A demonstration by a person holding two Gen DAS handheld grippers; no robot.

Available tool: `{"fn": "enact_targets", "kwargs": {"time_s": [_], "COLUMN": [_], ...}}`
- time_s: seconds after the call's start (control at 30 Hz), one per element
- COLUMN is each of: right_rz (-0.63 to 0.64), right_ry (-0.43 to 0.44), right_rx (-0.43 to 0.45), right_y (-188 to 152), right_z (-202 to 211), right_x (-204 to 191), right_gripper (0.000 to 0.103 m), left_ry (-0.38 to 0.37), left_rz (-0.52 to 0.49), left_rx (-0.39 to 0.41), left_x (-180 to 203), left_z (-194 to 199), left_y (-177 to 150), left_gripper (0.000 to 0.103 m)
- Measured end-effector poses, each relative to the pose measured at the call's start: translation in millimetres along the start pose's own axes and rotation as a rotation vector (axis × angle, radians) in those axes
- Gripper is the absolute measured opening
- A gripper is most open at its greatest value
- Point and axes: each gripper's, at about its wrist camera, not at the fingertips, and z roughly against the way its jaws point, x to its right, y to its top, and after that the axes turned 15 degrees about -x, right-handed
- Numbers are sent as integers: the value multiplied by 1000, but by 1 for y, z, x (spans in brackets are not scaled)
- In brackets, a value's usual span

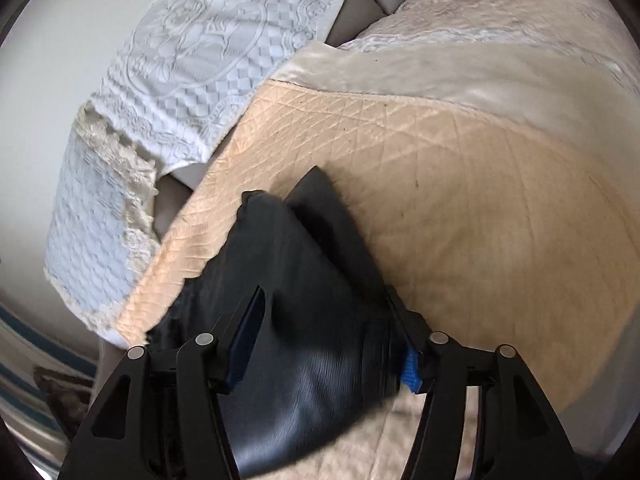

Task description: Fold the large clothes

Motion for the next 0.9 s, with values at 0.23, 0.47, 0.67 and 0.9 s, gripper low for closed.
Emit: {"fn": "enact_targets", "kwargs": {"time_s": [0.23,0.47,0.67,0.9], "right_rz": [102,344,507,618], "right_ry": [111,242,300,316], "right_rx": [-33,-56,-146,-358], "right_y": [-1,-27,-69,-133], "right_z": [34,57,30,-61], "right_x": [-40,-143,-217,-268], "right_gripper": [20,19,19,19], "left_ry": [6,-30,-72,-5], "left_rz": [4,3,136,293], "left_rx": [-2,-38,68,93], "left_x": [0,-1,-56,-127], "left_z": [-2,5,59,85], "left_y": [2,9,-13,-68], "left_gripper": [50,58,58,58]}}
